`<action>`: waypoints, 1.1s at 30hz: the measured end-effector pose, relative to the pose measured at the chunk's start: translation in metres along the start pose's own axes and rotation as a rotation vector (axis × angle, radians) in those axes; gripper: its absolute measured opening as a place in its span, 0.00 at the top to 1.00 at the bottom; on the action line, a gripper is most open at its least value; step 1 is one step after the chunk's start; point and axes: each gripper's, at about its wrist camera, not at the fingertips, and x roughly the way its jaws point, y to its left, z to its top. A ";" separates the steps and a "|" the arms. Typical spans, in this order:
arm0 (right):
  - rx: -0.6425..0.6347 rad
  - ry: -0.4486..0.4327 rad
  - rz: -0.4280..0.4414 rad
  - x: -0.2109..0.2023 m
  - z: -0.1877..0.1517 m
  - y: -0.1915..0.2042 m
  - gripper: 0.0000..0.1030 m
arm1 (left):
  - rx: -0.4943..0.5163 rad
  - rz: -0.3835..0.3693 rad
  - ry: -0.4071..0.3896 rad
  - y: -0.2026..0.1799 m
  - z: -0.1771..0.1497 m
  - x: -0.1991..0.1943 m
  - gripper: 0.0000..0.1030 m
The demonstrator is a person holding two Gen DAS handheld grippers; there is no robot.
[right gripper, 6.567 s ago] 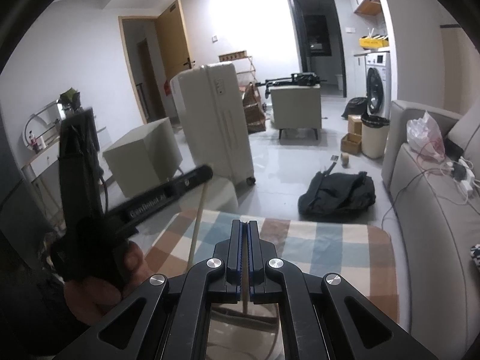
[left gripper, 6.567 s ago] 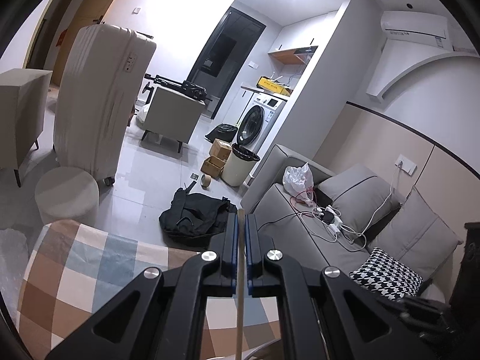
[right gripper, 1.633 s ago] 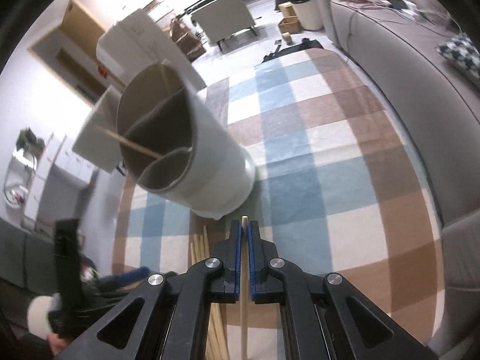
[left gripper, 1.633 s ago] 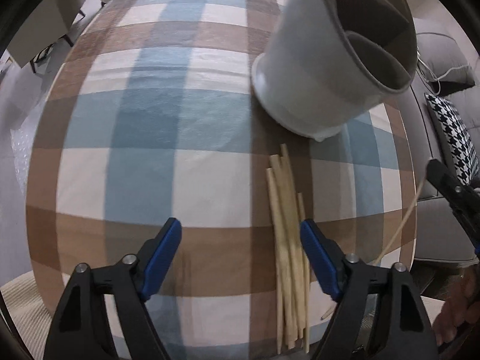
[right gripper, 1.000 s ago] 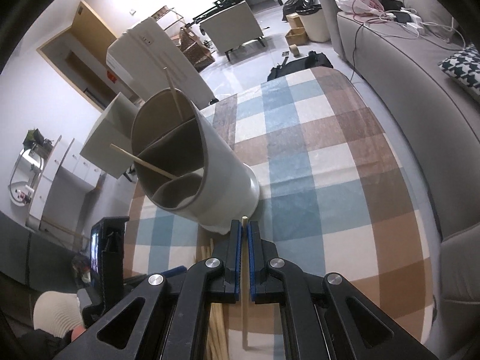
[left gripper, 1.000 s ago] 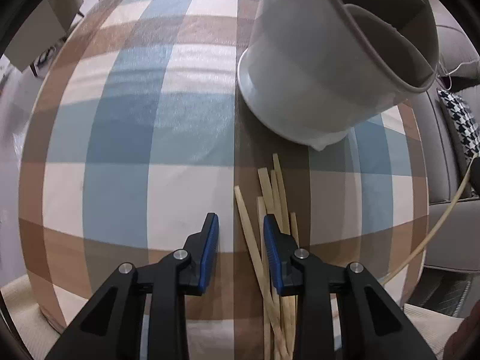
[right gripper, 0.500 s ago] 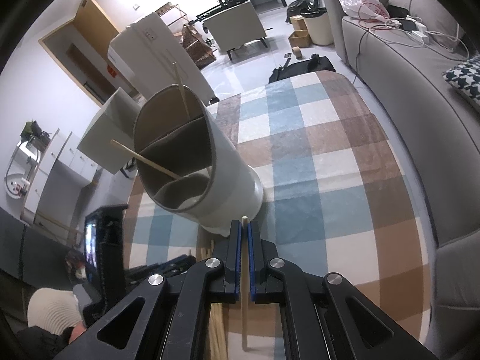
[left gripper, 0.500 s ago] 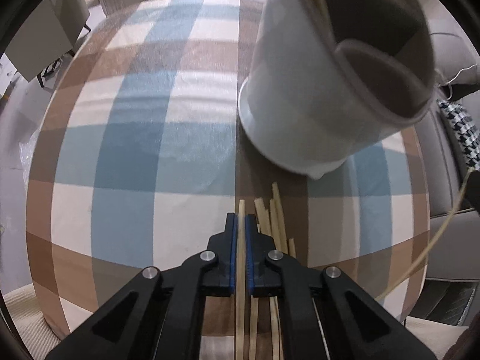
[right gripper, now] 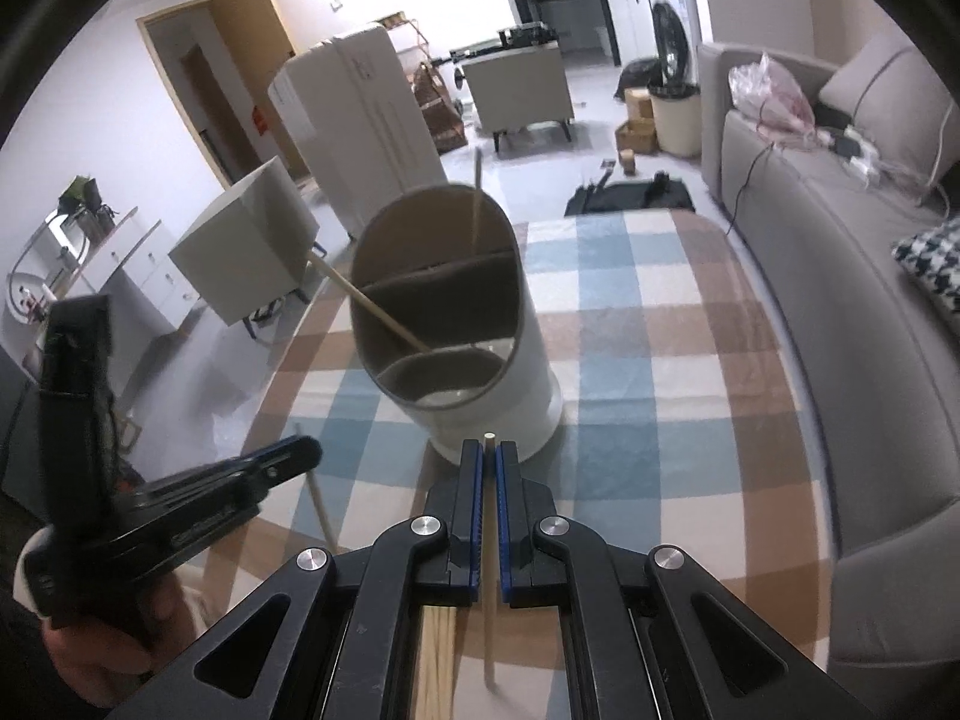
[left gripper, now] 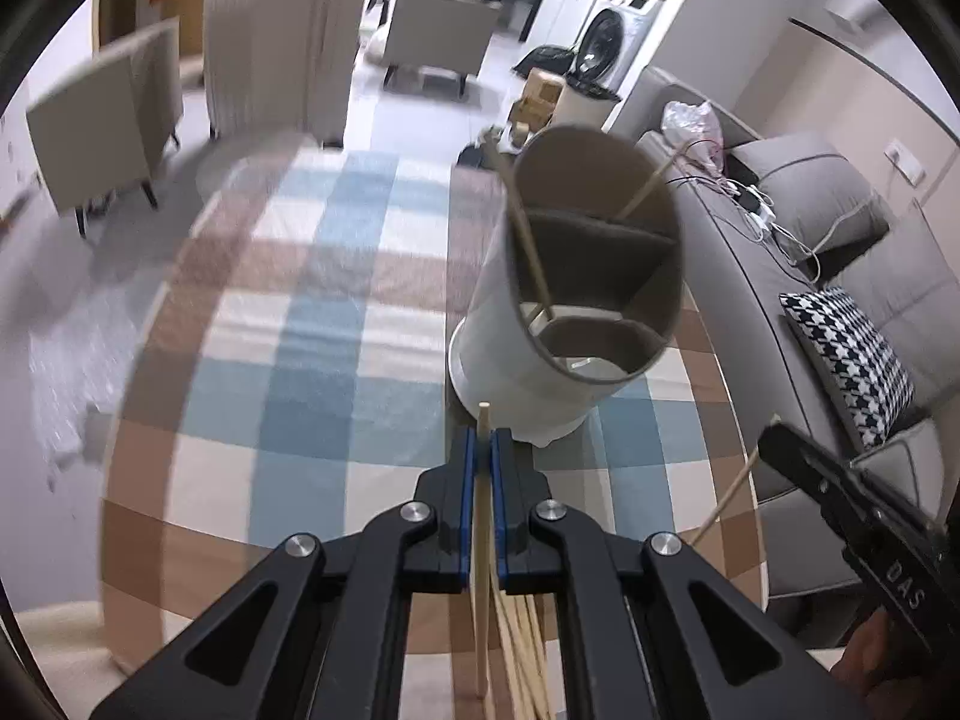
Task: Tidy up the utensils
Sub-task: 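Raise both held chopsticks above the white utensil holder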
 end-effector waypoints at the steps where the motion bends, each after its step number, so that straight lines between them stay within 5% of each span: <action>1: -0.015 -0.017 -0.008 -0.004 -0.001 0.003 0.97 | 0.015 -0.008 -0.007 -0.003 -0.002 -0.004 0.99; 21: 0.021 -0.154 -0.034 -0.064 -0.019 0.023 0.97 | 0.067 -0.021 -0.090 -0.004 0.001 -0.072 0.99; 33: 0.030 -0.240 -0.027 -0.105 0.007 0.031 0.97 | 0.005 -0.092 -0.139 0.000 0.043 -0.098 0.99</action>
